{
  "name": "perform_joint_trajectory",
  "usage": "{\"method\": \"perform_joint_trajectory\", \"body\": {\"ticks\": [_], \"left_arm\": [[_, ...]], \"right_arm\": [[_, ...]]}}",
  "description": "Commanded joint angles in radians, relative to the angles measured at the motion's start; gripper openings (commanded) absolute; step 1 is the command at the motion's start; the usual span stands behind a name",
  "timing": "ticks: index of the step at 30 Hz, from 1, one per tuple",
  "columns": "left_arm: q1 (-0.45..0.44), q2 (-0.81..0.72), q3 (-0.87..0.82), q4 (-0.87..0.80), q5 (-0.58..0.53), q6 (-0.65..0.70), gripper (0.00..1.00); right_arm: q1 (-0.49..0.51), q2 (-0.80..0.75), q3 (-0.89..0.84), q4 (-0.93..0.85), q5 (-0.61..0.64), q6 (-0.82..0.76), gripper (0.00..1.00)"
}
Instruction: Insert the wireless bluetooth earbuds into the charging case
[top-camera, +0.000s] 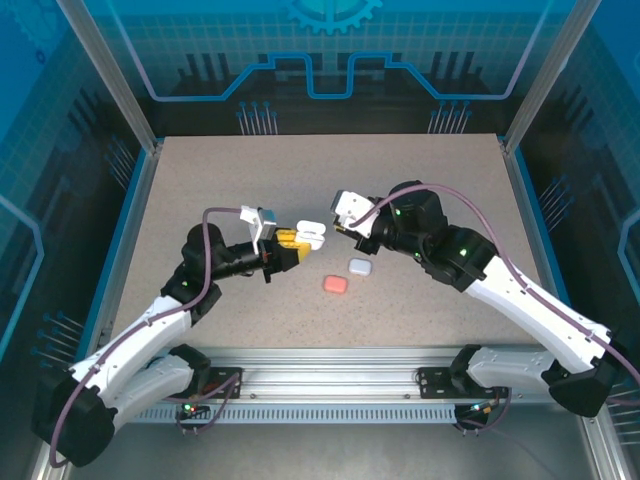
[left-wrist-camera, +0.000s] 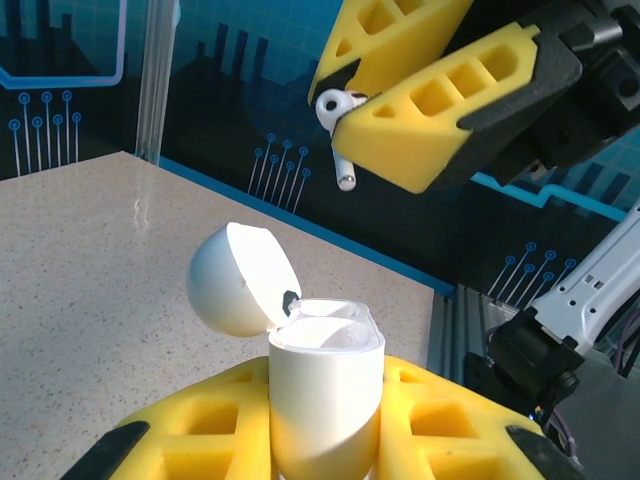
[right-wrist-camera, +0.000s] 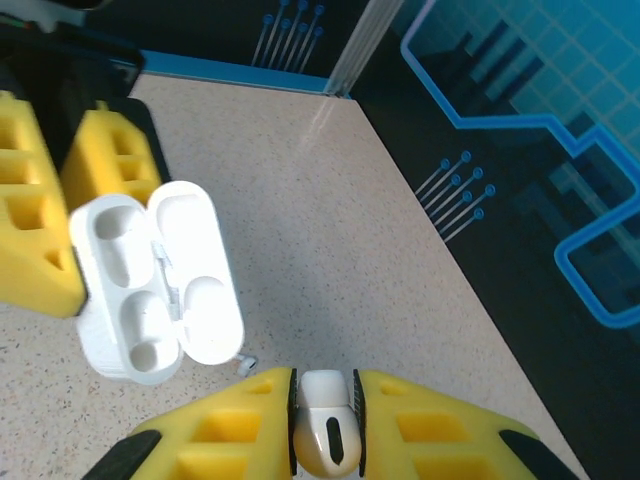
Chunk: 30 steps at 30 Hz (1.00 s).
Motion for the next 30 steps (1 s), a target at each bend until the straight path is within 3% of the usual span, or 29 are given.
{"method": "perform_joint_trajectory", "body": {"ticks": [1,23,30], "left_arm": [[-0.009,0.007,0.032,0.069,0.041,-0.021,0.0],[-0.008,0.019,0.031,0.11,0.061,-0.037,0.0],[-0.009,0.022,0.031,0.116,0.061,-0.039,0.0]], "right_arm": [[0.033,-0.01,0.027,0.006,-0.016,-0.086,0.2],[0.073,0.042,0.024,0.018,-0.058,-0.117,0.2],[0.077,0.058,0.015,0.04,-0.022,-0.117,0.2]]}}
